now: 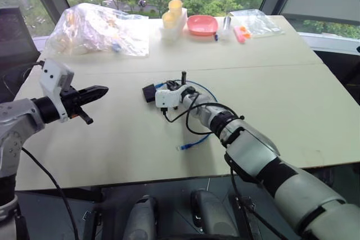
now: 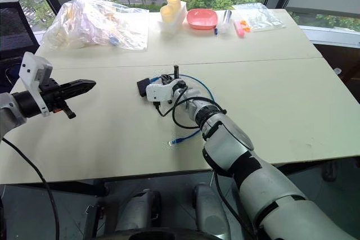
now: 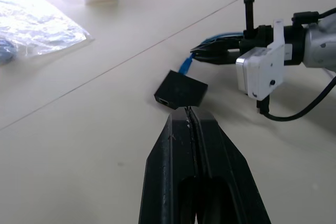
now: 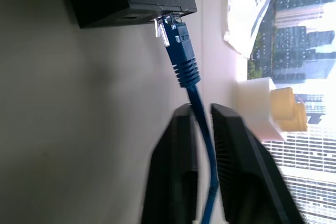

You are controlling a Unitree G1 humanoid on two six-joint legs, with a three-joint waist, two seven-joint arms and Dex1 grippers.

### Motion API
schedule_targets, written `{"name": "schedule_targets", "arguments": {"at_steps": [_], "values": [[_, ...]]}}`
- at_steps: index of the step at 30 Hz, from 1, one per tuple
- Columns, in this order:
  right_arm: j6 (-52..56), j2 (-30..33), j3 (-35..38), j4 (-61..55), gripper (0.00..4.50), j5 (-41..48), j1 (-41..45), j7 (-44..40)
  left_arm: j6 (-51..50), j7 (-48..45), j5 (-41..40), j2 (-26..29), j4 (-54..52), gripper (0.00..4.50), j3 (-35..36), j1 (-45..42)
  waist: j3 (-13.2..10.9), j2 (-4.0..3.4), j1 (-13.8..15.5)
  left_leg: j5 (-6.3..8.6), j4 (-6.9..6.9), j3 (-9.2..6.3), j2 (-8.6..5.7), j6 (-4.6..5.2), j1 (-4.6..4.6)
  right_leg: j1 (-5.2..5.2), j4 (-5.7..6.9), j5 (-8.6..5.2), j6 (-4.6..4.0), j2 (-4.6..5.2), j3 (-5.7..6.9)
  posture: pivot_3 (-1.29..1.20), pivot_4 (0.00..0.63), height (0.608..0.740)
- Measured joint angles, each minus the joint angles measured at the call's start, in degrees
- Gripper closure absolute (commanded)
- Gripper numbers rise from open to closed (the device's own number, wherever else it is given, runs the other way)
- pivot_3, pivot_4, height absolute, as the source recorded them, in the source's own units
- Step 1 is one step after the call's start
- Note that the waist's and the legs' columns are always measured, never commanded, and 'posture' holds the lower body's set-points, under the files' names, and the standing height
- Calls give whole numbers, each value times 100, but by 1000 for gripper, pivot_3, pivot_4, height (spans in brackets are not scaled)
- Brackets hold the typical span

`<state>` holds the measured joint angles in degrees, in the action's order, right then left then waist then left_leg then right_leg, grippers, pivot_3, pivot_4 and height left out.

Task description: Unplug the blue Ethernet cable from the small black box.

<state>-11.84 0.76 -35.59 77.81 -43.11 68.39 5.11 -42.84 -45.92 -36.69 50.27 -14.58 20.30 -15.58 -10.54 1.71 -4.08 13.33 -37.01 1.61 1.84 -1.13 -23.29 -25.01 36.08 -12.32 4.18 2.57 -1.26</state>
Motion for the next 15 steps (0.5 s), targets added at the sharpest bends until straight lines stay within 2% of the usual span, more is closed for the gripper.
{"name": "schedule_targets", "arguments": {"at_steps": [10, 15], "values": [[-89, 19, 9, 2, 4463, 4, -14, 250, 125, 35, 115, -103, 179, 4500, -161, -210, 3, 4, 0, 0, 2, -1, 0, 0, -1, -2, 0, 0, 0, -3, 1, 0, 150, 740], [-461, 732, 163, -351, 4463, 50, 66, 1145, 40, 83, -160, -355, 1047, 4500, 64, -817, -7, 4, 61, -1, -2, 0, -6, 0, -25, -20, -1, -1, 2, 2, 3, 0, 150, 740]]}}
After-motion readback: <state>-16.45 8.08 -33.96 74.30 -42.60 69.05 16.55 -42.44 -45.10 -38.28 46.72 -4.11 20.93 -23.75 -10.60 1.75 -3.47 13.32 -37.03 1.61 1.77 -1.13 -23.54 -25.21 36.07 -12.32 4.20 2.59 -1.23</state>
